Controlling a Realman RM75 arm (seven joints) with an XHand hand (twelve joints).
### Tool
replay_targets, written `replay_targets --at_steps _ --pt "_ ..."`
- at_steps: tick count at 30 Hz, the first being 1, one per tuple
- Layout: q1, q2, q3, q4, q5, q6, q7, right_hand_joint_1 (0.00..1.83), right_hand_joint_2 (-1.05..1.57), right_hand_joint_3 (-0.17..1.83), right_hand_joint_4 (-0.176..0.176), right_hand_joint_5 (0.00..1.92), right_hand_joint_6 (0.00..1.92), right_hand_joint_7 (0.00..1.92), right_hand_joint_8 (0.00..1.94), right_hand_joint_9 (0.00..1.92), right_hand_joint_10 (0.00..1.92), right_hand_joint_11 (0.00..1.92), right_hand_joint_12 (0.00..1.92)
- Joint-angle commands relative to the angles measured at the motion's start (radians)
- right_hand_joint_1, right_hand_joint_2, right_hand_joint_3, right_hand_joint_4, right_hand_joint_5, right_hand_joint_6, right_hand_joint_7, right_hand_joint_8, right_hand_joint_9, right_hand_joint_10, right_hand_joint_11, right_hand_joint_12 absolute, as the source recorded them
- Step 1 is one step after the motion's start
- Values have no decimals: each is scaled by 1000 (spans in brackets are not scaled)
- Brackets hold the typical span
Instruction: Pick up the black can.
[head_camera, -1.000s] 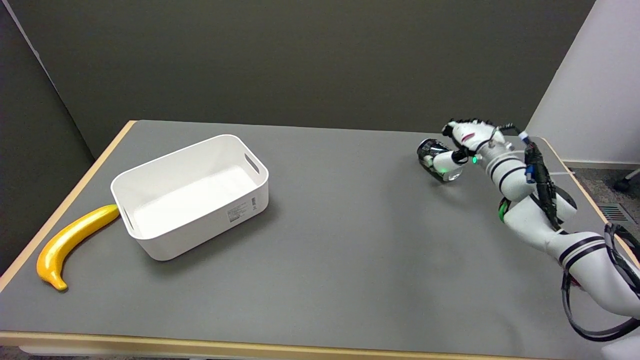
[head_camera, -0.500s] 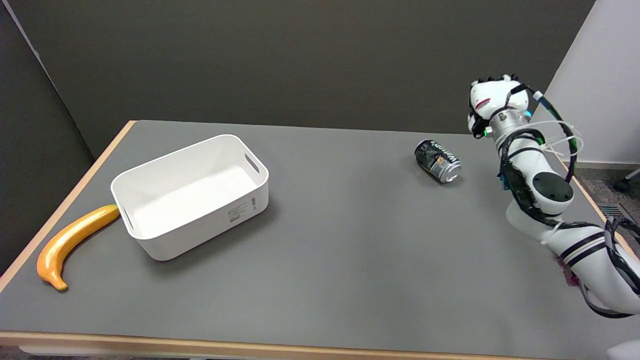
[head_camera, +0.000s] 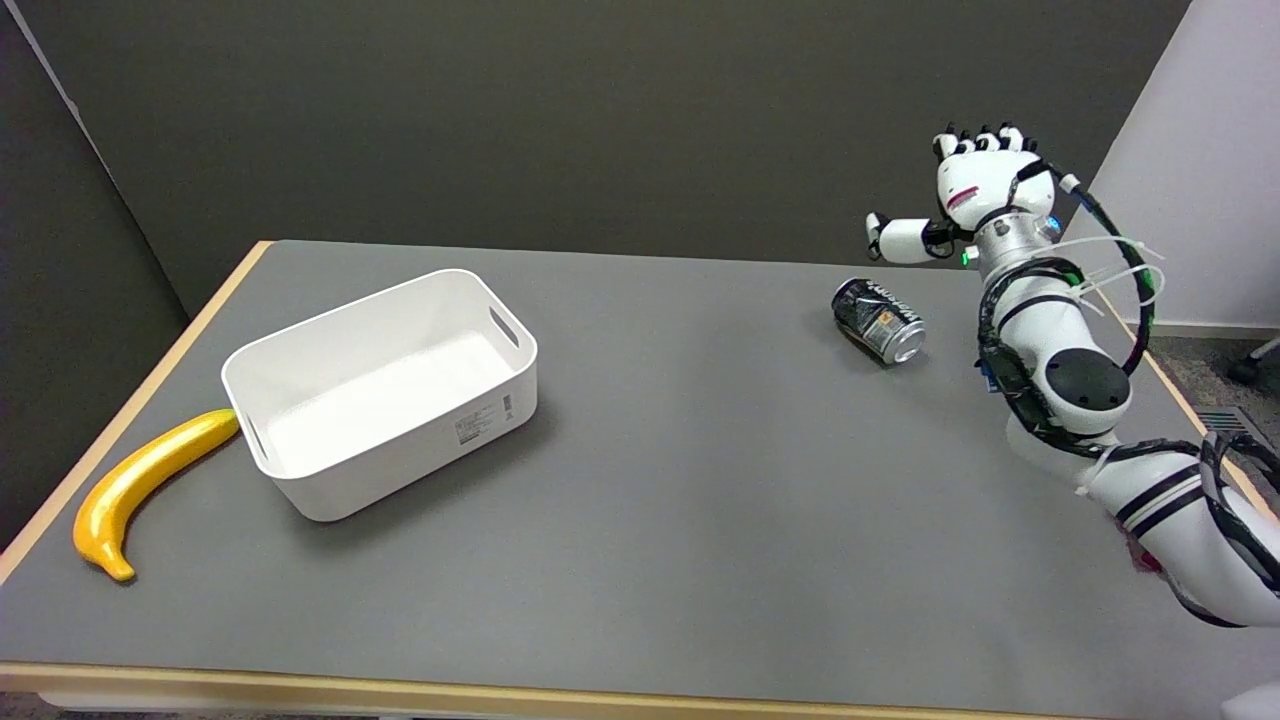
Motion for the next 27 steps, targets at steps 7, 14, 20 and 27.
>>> replay_targets --at_steps 7,14,20,27 --pt "42 -24 -143 -200 178 -67 75 248 639 780 -165 175 422 255 353 133 759 19 1201" --pt "83 -40 -187 -249 198 -60 75 253 638 778 -175 177 431 255 361 126 755 13 1201" --pt "109 -49 -220 -279 198 -54 61 254 639 776 -176 182 440 259 366 125 754 13 1201" --pt "119 -58 -263 -280 248 -46 75 255 639 776 -176 189 448 266 371 125 753 18 1206"
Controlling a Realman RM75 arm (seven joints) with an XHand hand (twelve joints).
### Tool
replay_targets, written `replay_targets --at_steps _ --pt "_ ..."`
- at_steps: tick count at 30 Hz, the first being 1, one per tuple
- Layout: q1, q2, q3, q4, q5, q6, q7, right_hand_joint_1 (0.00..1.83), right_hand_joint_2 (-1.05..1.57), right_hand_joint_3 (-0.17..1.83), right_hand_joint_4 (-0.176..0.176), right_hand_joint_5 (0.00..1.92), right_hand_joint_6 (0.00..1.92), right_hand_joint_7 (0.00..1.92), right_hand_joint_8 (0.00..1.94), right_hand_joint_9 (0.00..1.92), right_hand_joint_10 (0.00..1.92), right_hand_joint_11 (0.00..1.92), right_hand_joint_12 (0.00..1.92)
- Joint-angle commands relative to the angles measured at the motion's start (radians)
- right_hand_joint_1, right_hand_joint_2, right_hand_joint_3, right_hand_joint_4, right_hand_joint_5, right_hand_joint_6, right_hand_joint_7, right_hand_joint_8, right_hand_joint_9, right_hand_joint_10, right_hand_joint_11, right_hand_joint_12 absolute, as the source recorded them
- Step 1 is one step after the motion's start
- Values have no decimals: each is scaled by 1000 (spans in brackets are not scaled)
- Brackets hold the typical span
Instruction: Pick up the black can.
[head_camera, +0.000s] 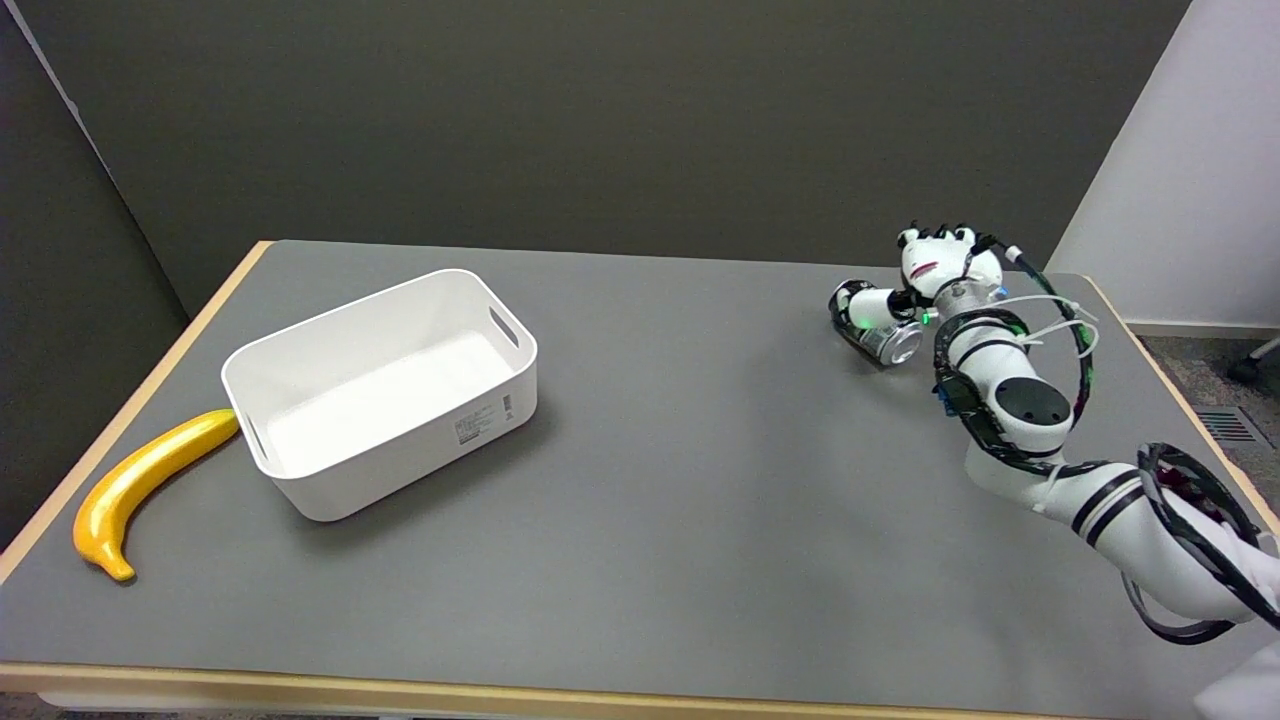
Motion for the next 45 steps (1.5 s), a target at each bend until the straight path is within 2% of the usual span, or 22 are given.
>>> replay_targets --at_steps 1,11,15,20,22,24,26,28,29,35,37,41,43,45 --pt "49 -29 -102 -82 94 6 10 256 639 776 -176 189 449 267 372 125 752 18 1206" --pt "41 -39 -105 -122 112 -2 10 284 645 774 -176 197 466 277 383 126 752 22 1209" --pt "41 -39 -105 -122 107 -2 19 351 666 777 -176 214 494 329 425 178 801 58 1236" --pt "43 -40 -108 -122 81 4 19 591 730 834 -176 295 618 496 597 369 1014 241 1418" --pt "43 -42 -110 -117 32 4 19 677 758 840 -176 350 740 566 696 440 1084 309 1491" --pt "44 -43 -110 -112 -13 6 19 804 805 865 -175 436 982 696 923 562 1200 424 1594" --pt "46 -43 -110 -105 -40 6 23 836 840 840 -161 450 1045 734 997 606 1224 448 1607" --pt "49 -43 -108 -94 -69 6 26 1100 1186 266 -173 406 1526 786 1359 660 1260 465 1637" --pt "51 -43 -105 -77 -99 6 38 1158 1262 141 -176 394 1633 797 1439 677 1272 469 1641" --pt "57 -43 -98 45 -283 -1 125 1150 1279 132 -176 371 1637 781 1479 711 1291 484 1660" --pt "59 -43 -98 96 -353 -2 193 1138 1329 59 -176 355 1630 759 1542 772 1273 558 1690" --pt "60 -43 -101 204 -492 4 408 1138 1330 58 -176 365 1605 756 1577 779 1308 549 1770" --pt "60 -43 -111 245 -552 6 509 1158 1225 191 -176 557 1546 691 1551 777 1356 544 1758" --pt "61 -43 -141 289 -598 6 562 1164 1190 237 -176 613 1528 676 1544 789 1387 563 1767"
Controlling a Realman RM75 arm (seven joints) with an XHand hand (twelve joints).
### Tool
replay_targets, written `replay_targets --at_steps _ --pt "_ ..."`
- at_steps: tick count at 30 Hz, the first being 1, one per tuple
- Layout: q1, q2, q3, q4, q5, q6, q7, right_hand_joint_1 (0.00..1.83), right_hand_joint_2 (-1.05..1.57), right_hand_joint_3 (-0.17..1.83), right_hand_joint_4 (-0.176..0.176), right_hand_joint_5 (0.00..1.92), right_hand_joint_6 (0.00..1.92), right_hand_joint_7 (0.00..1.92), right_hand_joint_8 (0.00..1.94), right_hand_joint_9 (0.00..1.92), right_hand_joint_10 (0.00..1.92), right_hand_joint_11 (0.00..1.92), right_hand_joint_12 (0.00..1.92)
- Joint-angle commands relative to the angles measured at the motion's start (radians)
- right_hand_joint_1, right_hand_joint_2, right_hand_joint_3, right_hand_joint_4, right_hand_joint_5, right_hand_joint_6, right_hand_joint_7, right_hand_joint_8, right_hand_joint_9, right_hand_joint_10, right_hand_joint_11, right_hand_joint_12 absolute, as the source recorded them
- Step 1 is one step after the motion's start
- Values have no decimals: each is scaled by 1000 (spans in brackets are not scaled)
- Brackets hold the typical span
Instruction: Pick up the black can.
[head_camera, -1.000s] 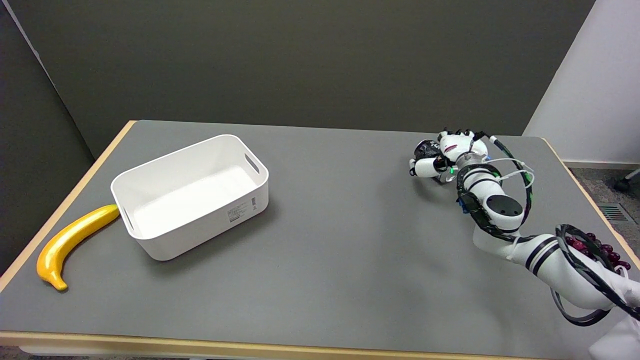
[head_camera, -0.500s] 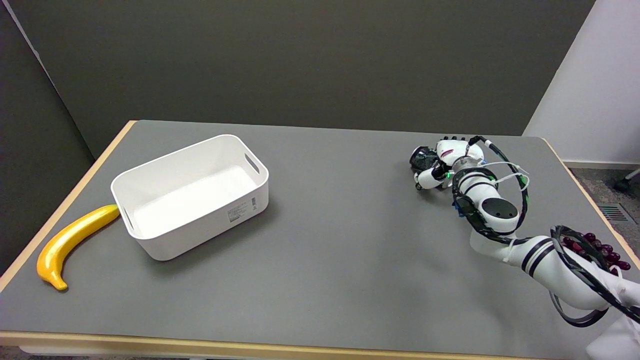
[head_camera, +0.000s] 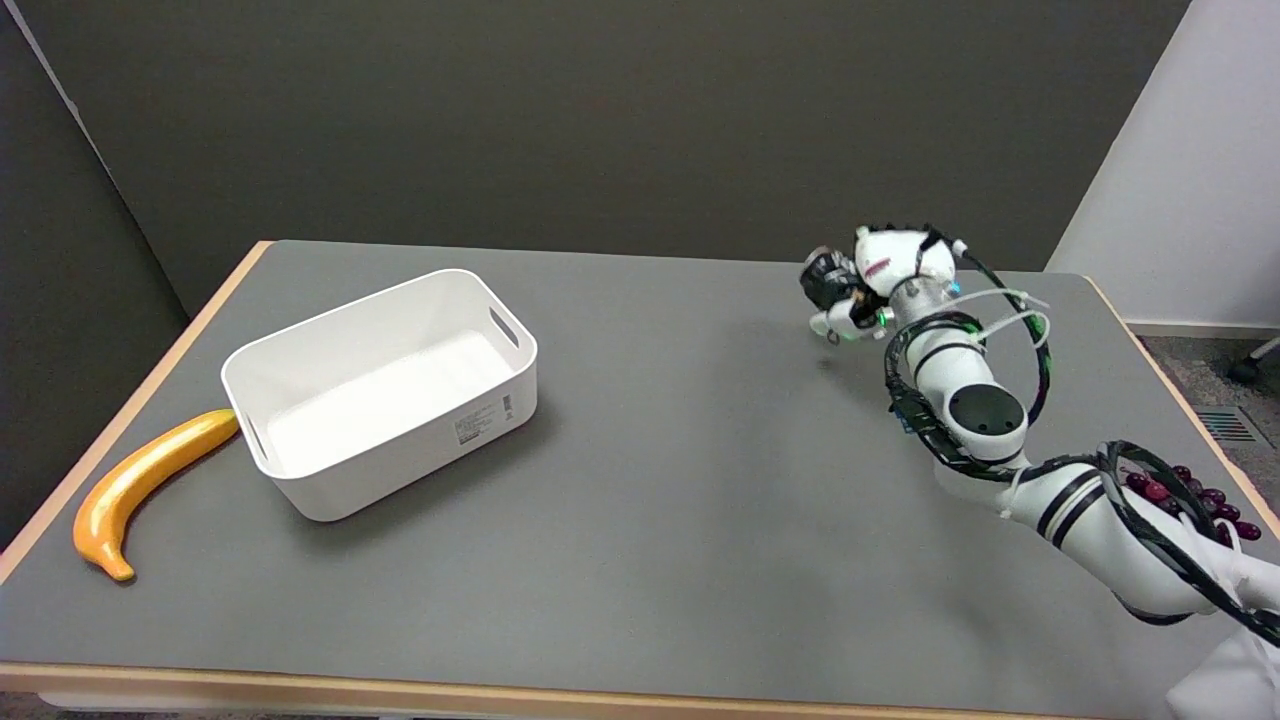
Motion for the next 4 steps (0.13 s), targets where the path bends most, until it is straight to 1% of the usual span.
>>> replay_targets --at_steps 1,2,4 --pt "16 -3 -64 331 -467 2 469 1166 1196 220 -176 616 1523 680 1538 803 1377 570 1769" --pt "24 -5 -90 347 -486 2 472 1170 1209 183 -176 620 1513 686 1525 822 1349 571 1765" --pt "40 -17 -133 362 -496 3 478 1171 1212 172 -176 624 1508 690 1521 837 1349 561 1779"
